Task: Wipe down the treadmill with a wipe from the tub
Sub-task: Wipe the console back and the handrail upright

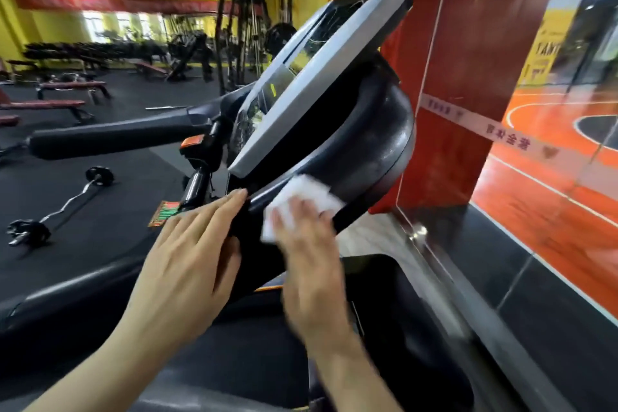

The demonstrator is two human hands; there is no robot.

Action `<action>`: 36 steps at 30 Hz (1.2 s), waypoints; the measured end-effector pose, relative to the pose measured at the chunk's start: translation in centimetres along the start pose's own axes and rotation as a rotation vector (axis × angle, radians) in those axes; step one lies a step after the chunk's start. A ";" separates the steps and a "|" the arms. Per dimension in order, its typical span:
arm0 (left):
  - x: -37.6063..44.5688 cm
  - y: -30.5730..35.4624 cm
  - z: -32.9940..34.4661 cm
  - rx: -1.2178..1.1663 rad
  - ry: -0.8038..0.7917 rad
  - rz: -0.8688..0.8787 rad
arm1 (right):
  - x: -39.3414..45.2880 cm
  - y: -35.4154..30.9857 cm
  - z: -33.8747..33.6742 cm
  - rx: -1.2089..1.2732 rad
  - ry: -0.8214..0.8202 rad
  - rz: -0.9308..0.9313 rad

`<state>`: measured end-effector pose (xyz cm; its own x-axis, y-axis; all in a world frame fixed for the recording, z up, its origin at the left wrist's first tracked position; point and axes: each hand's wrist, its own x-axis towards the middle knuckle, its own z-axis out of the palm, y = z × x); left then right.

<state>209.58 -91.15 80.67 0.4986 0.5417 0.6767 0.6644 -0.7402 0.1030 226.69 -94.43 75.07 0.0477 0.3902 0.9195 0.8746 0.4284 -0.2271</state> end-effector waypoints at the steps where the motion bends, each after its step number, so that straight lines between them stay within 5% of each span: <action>1: -0.9 -0.8 -0.2 0.036 -0.005 0.007 | 2.1 0.6 -1.1 -0.002 0.035 0.051; 6: -2.9 -1.9 -0.1 0.074 0.041 0.016 | 12.1 3.8 -4.8 -0.162 0.045 0.332; 11: -3.1 -2.1 0.3 0.050 0.080 -0.012 | 7.6 -3.9 -0.7 -0.213 -0.217 -0.039; 14: -3.2 -2.2 0.2 0.059 0.080 -0.006 | 10.5 -1.7 -2.8 -0.306 -0.312 -0.078; 19: -3.2 -2.1 0.3 0.078 0.111 -0.006 | 18.5 7.0 -7.5 -0.305 -0.158 0.415; 23: -3.2 -1.9 0.7 0.097 0.153 -0.013 | 10.6 1.8 -4.4 -0.114 0.055 0.286; 28: -3.1 -1.6 1.0 0.113 0.184 -0.029 | -0.1 -2.2 -1.0 -0.060 -0.111 -0.041; 36: -2.8 -0.2 0.8 0.094 0.166 -0.166 | 4.7 5.9 -2.1 0.095 0.366 0.345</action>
<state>208.54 -92.20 78.15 0.2846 0.5744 0.7675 0.7822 -0.6020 0.1604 233.06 -91.78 78.70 0.5065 0.2179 0.8343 0.7312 0.4042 -0.5495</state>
